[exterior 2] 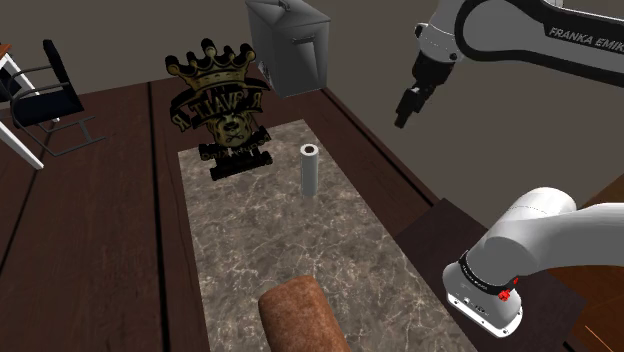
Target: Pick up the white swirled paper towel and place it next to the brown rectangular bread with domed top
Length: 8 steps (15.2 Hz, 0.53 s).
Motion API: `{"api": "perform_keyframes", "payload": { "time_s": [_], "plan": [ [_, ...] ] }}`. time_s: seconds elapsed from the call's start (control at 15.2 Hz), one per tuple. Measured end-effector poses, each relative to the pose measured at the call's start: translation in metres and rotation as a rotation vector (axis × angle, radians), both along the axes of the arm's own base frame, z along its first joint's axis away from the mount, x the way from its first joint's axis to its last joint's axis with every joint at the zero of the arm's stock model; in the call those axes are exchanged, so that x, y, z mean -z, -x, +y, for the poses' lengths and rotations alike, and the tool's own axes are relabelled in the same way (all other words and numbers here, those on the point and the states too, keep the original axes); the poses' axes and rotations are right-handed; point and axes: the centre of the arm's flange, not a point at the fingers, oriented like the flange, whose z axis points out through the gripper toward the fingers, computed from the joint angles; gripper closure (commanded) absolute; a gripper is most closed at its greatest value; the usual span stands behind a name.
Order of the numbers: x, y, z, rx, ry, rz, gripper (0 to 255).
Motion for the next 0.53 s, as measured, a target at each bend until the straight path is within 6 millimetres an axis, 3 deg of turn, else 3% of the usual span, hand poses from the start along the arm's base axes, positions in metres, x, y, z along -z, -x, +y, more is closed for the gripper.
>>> {"api": "perform_keyframes", "payload": {
  "time_s": [0.2, 0.53],
  "plan": [
    [0.007, -0.009, 0.013, 0.022, 0.001, 0.008, 0],
    [0.038, -0.053, 0.053, 0.116, 0.006, 0.041, 0]
  ]
}}
